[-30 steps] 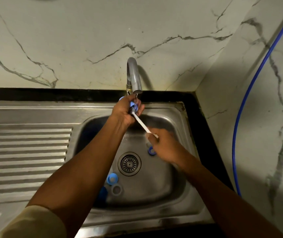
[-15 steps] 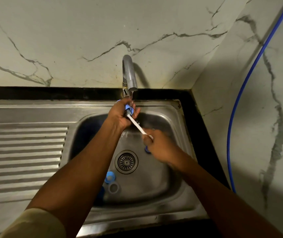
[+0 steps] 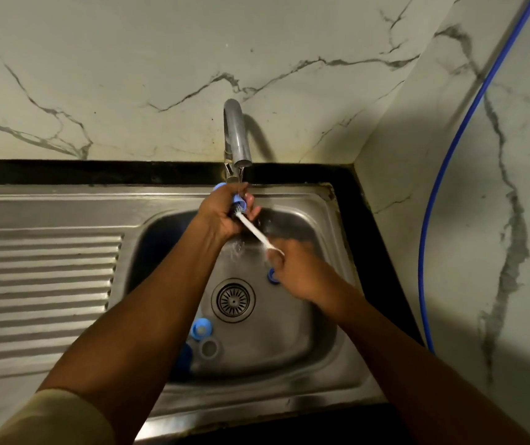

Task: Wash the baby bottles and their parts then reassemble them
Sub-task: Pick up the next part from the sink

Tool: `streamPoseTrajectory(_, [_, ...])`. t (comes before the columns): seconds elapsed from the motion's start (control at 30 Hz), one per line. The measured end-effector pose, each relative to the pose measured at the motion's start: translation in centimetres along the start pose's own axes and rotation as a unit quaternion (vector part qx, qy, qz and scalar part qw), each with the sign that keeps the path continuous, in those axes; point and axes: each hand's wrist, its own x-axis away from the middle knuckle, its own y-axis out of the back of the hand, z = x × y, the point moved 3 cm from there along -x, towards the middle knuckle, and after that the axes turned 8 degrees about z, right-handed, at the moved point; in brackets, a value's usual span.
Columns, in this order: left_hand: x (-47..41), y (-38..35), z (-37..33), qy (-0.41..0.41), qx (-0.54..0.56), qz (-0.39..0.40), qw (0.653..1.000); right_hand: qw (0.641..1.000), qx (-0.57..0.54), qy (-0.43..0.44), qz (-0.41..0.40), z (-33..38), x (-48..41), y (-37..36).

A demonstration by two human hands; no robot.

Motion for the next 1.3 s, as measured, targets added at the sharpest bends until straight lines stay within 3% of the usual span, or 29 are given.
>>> streamPoseTrajectory(0.03, [-0.3,-0.2,0.4,-0.002,-0.030,-0.019,0.999,0.985,0.166,-0.005,-0.041,-0.2,-0.2,-0.1])
streamPoseTrajectory(0.07, [-0.5,-0.4,0.8,-0.006,-0.052,-0.031,0.998,0.965,0.248,-0.012,-0.077,-0.2,-0.2,-0.4])
streamPoseTrajectory(0.13, [-1.1,-0.3,1.0,-0.012,-0.059,-0.051,0.997,0.955,0.273,-0.011,-0.112,0.2,0.1,-1.2])
streamPoseTrajectory(0.23, [-1.0,1.1,0.6,-0.045,-0.022,-0.083,0.995,0.976,0.187,0.019,-0.112,-0.1,0.6,-1.9])
streamPoseTrajectory(0.33, [-0.8,2.6,0.0,-0.060,-0.020,-0.064,0.996,0.996,-0.025,0.017,-0.080,-0.5,1.4,-1.5])
streamPoseTrajectory(0.43, [-0.4,2.5,-0.3,-0.024,0.024,0.004,0.999,0.971,-0.227,-0.014,-0.077,-0.5,2.3,-1.4])
streamPoseTrajectory(0.5, [-0.1,2.0,0.1,-0.012,0.018,0.037,0.999,0.956,-0.285,-0.019,-0.065,0.3,2.4,-1.4])
streamPoseTrajectory(0.63, [0.8,0.8,1.6,0.004,0.022,0.107,0.994,0.942,-0.328,-0.009,-0.069,2.1,0.6,-0.2])
streamPoseTrajectory(0.77, [1.0,1.1,1.0,-0.037,0.080,0.059,0.994,0.948,-0.313,-0.007,-0.046,3.1,0.8,-0.7])
streamPoseTrajectory(0.9, [0.5,2.5,0.5,-0.055,0.012,-0.016,0.998,0.962,-0.272,-0.012,-0.020,3.3,2.4,-2.6])
streamPoseTrajectory(1.0, [0.8,1.5,1.9,-0.053,-0.005,0.020,0.998,0.950,-0.304,-0.044,-0.056,3.1,0.4,-1.3])
streamPoseTrajectory(1.2, [0.1,2.6,0.2,-0.084,0.005,0.019,0.996,0.960,-0.280,-0.007,-0.015,3.6,2.5,-2.5])
streamPoseTrajectory(1.3, [0.7,1.4,1.5,-0.061,-0.009,0.041,0.997,0.949,-0.304,-0.048,-0.067,2.8,0.5,-1.6])
